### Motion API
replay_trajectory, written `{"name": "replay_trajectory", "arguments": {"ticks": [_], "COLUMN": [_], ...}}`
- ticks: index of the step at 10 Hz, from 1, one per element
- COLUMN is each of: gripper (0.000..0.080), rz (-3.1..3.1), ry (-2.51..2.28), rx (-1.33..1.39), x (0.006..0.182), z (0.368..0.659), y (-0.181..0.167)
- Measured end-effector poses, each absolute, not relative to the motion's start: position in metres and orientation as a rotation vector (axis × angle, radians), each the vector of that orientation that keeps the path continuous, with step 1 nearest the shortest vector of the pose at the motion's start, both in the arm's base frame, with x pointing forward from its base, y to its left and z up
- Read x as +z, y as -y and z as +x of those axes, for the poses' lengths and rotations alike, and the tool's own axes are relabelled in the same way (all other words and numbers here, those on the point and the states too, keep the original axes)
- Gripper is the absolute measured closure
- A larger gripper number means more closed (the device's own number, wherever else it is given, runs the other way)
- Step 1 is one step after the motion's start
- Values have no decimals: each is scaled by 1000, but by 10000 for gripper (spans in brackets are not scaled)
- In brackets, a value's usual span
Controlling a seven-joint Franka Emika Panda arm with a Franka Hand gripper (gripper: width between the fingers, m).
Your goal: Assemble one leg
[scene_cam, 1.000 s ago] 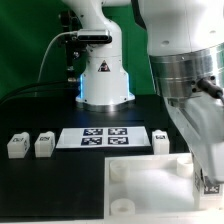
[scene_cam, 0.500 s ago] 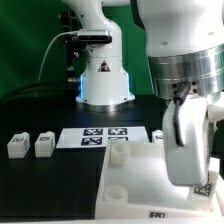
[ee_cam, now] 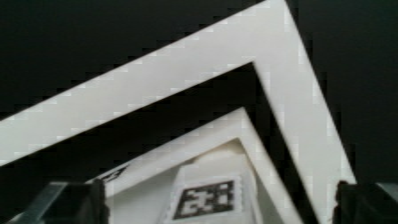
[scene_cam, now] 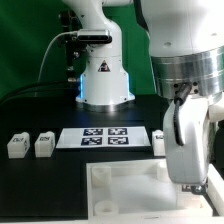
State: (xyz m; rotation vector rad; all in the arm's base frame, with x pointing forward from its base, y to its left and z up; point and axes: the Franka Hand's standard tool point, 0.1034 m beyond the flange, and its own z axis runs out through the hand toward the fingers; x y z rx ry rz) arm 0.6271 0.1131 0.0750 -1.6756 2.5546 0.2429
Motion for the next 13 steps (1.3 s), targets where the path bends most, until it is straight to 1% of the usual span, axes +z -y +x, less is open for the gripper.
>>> {"name": "replay_trajectory", "arguments": {"ticks": [1, 2, 3, 4, 6, 13], "gripper": [152, 152, 151, 151, 151, 151], "rz": [-1678, -1675, -1667, -1666, -1669, -1671], "ry": [-2547, -2535, -2518, -2508, -2511, -2512], "rx": [242, 239, 231, 228, 230, 231], "x": [81, 91, 104, 110, 107, 106], "z": [626, 627, 630, 632, 631, 631], "y": [-116, -118, -120, -120, -120, -120]}}
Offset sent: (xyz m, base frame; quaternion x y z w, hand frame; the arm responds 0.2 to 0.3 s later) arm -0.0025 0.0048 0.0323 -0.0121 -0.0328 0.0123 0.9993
